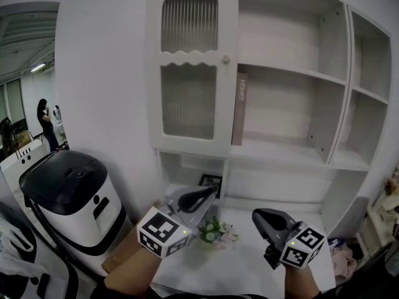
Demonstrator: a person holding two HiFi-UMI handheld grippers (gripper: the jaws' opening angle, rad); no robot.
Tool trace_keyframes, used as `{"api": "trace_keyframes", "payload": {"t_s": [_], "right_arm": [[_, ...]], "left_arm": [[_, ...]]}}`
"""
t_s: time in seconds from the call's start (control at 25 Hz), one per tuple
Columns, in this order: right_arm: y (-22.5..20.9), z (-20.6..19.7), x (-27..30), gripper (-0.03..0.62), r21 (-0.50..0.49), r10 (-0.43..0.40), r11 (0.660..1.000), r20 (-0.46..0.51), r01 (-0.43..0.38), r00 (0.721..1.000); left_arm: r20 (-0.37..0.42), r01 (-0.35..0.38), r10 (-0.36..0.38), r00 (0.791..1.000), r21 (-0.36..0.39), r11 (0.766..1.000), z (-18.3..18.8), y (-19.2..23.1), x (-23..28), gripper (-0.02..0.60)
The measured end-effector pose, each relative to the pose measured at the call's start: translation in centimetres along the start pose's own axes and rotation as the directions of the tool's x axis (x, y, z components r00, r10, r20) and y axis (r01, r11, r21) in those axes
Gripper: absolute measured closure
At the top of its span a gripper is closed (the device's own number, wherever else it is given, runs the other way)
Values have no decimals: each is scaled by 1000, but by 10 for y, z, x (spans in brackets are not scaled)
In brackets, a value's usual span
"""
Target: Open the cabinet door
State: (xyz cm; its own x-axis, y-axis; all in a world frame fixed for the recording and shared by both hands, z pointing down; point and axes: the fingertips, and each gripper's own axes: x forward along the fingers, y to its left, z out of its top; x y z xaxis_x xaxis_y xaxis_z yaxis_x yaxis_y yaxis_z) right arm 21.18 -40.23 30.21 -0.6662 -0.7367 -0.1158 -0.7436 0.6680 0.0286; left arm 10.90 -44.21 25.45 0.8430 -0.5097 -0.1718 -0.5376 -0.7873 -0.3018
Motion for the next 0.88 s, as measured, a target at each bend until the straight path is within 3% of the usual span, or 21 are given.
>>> {"api": "trace_keyframes", "payload": {"t_s": [0.28, 0.52, 0.72, 0.88], "right_arm": [[-15, 24, 10, 594, -31, -23, 999, 22, 24, 1000], [-28, 38, 9, 594, -61, -62, 996, 30, 64, 998], [-33, 39, 15, 594, -97, -82, 992, 6, 82, 997], [-38, 47, 15, 594, -128, -97, 987, 5, 97, 995]], "left_arm": [[102, -11, -3, 995, 138, 990, 70, 50, 35, 561], [167, -65, 29, 985, 213, 975, 118, 85, 63, 452], [225, -174, 109, 968, 297, 939, 151, 122, 79, 413], [238, -214, 131, 963, 372, 903, 180, 142, 100, 374]]}}
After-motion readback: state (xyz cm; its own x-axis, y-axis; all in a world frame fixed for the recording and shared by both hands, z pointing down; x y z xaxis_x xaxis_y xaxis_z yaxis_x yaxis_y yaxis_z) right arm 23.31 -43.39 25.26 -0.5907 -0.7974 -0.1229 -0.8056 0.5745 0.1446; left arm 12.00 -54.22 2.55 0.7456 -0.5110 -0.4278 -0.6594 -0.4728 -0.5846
